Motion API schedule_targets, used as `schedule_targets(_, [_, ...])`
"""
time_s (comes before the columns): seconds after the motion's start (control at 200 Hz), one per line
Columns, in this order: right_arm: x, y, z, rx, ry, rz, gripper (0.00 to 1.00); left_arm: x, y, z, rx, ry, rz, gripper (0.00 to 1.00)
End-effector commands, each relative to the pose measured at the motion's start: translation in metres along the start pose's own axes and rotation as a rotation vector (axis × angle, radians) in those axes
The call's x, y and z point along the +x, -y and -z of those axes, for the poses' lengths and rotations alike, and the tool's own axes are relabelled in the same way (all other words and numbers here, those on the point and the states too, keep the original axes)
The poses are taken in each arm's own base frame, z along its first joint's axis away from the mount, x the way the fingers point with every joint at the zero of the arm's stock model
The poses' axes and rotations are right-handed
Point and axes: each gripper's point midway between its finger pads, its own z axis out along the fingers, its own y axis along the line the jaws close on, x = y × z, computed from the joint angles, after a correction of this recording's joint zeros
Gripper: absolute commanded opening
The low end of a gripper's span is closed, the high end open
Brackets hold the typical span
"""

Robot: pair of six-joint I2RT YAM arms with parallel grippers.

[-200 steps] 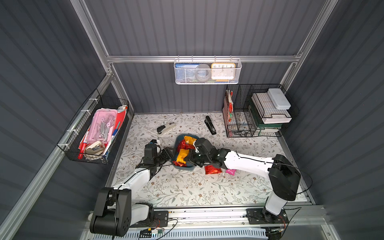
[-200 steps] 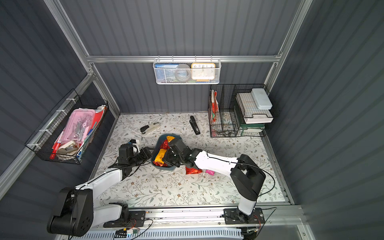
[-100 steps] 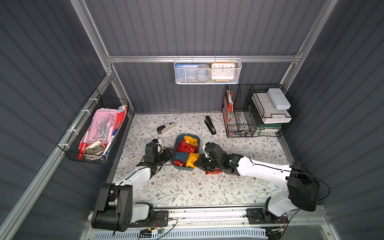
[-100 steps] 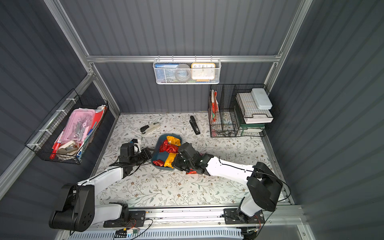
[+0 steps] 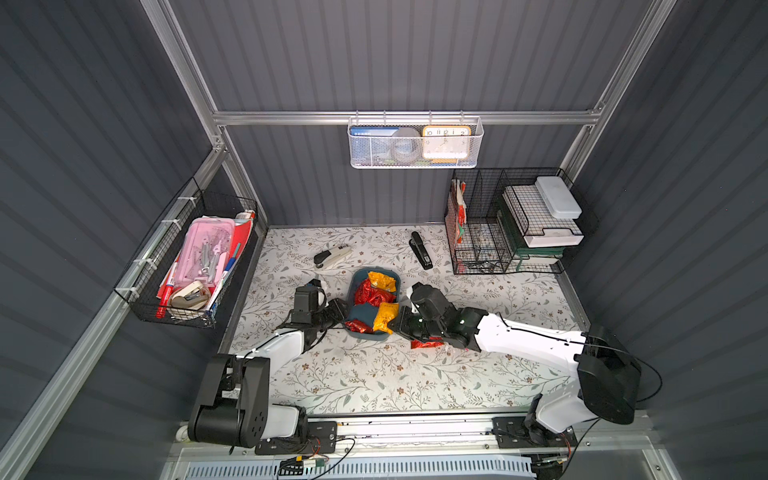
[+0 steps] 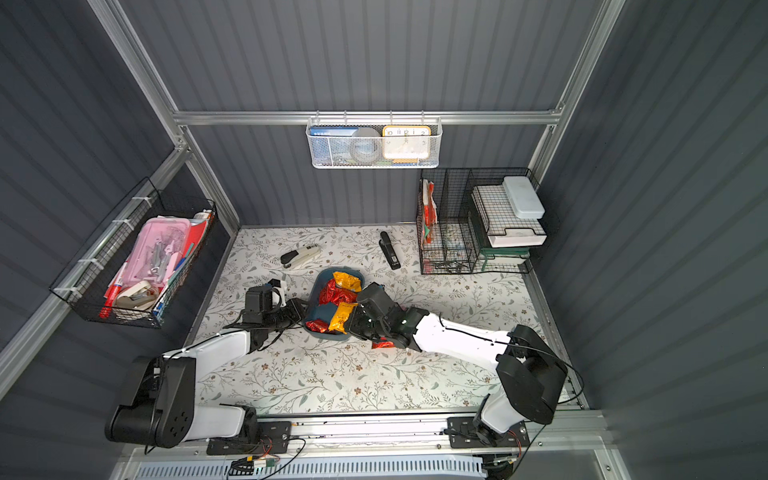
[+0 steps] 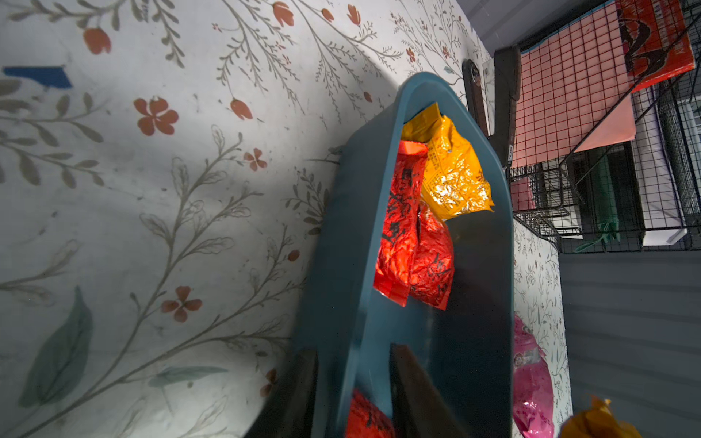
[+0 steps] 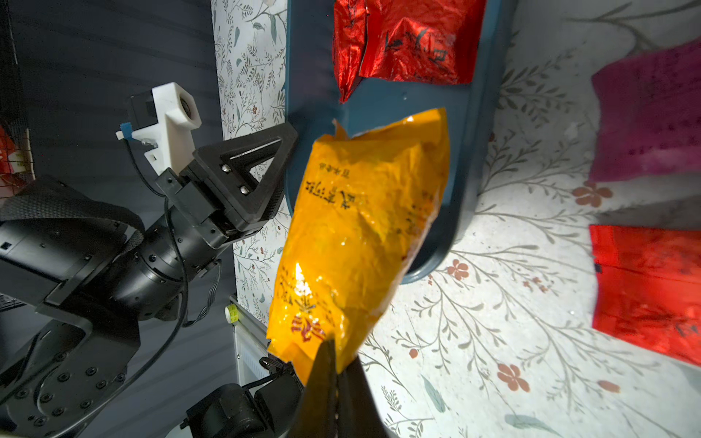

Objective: Take the tea bags out of the storage box
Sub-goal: Adjust the storage box at the center of the board, then place the tea bag at the center of the board.

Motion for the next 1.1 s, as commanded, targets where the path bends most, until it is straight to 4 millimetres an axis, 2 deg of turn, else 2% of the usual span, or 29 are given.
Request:
schedule_targets(0.0, [-0.002,0.004,0.009,0.013,0.018,0.034,0.0,-0.002,0.01,-0.003,0.03,0.005,-0.023,0.35])
schedule_targets(0.155, [0.002,0.001,0.018,0.009,-0.001,0.067,0.0,0.0,0.014,-0.009,0.015,0.02,-0.015,0.34])
schedule_targets(0.37, [0.017,0.003,0.032,0.006,-0.053,0.123,0.0,-0.001,0.02,-0.013,-0.001,0.044,-0.005,0.3])
schedule_targets(0.545, [0.044,0.015,0.039,0.019,-0.136,0.191,0.0,-0.005,0.018,-0.015,-0.021,0.066,0.011,0.27])
schedule_targets(0.57, [0.055,0.015,0.041,0.005,-0.184,0.202,0.0,-0.006,0.017,-0.016,-0.025,0.068,0.012,0.26])
schedule_targets(0.77, [0.095,0.039,0.047,0.069,-0.314,0.317,0.0,-0.011,0.017,-0.019,-0.03,0.08,0.017,0.24])
schedule_targets(0.895, [0.107,0.044,0.041,0.092,-0.344,0.369,0.0,-0.013,0.017,-0.022,-0.035,0.083,0.019,0.23])
schedule_targets(1.095, [0.109,0.049,0.012,0.13,-0.344,0.383,0.0,-0.015,0.016,-0.022,-0.044,0.089,0.024,0.22])
